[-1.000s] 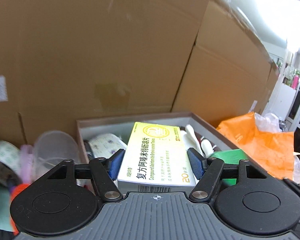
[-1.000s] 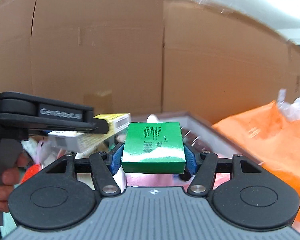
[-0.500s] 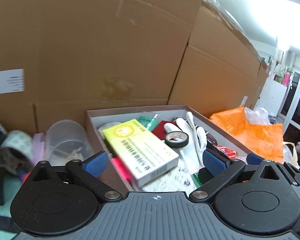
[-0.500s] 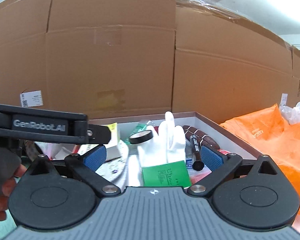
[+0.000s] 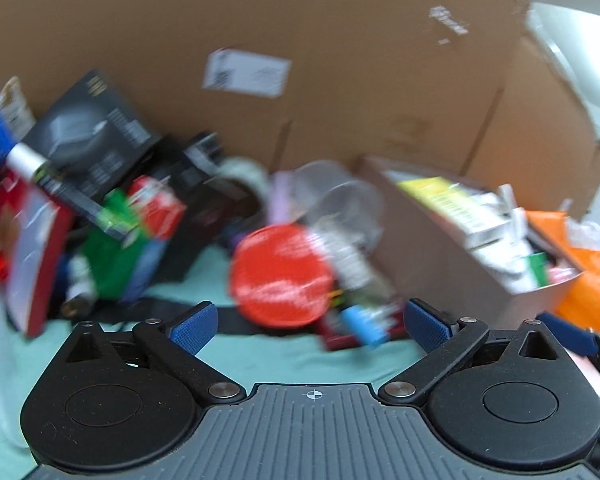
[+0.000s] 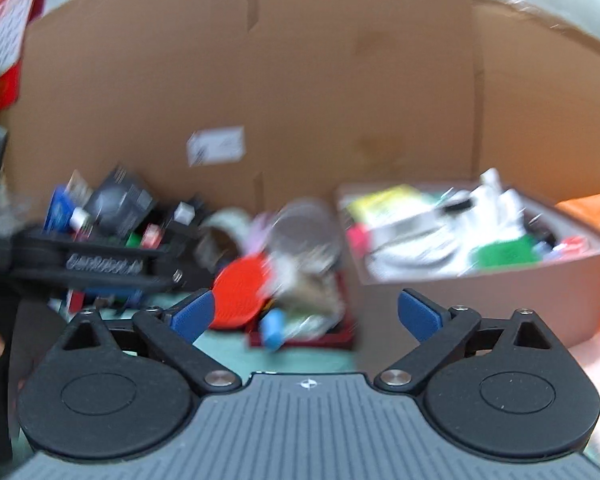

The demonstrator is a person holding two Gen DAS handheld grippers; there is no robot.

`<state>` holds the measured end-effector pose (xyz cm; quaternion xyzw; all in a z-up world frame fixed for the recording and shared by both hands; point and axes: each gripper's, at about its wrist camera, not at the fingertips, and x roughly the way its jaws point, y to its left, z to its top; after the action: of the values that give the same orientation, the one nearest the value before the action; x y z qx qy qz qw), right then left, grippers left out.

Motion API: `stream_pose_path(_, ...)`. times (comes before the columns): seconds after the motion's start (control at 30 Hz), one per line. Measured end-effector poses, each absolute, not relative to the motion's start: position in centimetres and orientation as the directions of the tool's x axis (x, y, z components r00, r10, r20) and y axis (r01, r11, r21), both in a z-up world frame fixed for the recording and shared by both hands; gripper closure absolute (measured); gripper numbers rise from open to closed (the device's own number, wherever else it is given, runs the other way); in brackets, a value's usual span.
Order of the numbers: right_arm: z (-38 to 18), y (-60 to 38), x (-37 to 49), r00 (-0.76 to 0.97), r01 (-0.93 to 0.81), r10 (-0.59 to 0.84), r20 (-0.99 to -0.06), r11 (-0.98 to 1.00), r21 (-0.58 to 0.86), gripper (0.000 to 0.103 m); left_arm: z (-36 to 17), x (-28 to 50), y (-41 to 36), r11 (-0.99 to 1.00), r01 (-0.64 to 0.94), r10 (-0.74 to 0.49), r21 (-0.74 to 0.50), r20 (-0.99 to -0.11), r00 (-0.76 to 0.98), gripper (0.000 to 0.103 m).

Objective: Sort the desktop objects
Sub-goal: 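Move both grippers back toward the red bristled brush in the pile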

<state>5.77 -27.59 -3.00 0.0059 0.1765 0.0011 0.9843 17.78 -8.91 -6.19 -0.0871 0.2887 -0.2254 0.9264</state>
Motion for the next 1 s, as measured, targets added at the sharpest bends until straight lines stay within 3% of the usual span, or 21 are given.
stream_pose_path(0.27, -5.7, -24.0, 10.4, 0.898, -0.046, 0.037, -0.439, 0.999, -0.01, 0.032, -8.2, 21.7, -7.5, 0.903, 0.338, -0.428, -0.264, -0.525, 0.735, 0.013)
stream_pose_path(0.43, -5.8, -22.9, 13.6, 0.894, -0.09, 0.073, -0.441, 0.996, -0.017, 0.04, -9.0, 24.4, -8.0, 0.897, 0.353, -0.441, -0.265, -0.536, 0.72, 0.02)
stream_pose_path(0.7, -7.3, -23.1, 18.6, 0.863, -0.111, 0.092, -0.496, 0.994, -0.009, 0.052, -10.5, 28.2, -9.2, 0.895, 0.354, -0.446, -0.272, -0.576, 0.685, 0.018)
stream_pose_path(0.9, -8.3, -24.0, 20.9, 0.849, -0.076, 0.109, -0.518, 0.994, 0.084, 0.051, -11.1, 29.0, -10.5, 0.905, 0.338, -0.425, -0.258, -0.568, 0.705, 0.011)
stream_pose_path(0.97, -8.4, -24.0, 21.1, 0.848, -0.069, 0.109, -0.518, 0.993, 0.096, 0.053, -11.2, 28.8, -10.6, 0.908, 0.328, -0.419, -0.261, -0.564, 0.712, 0.018)
stream_pose_path(1.0, -8.4, -23.9, 21.0, 0.85, -0.067, 0.106, -0.516, 0.993, 0.094, 0.054, -11.2, 28.8, -10.4, 0.886, 0.358, -0.464, -0.296, -0.551, 0.693, 0.039)
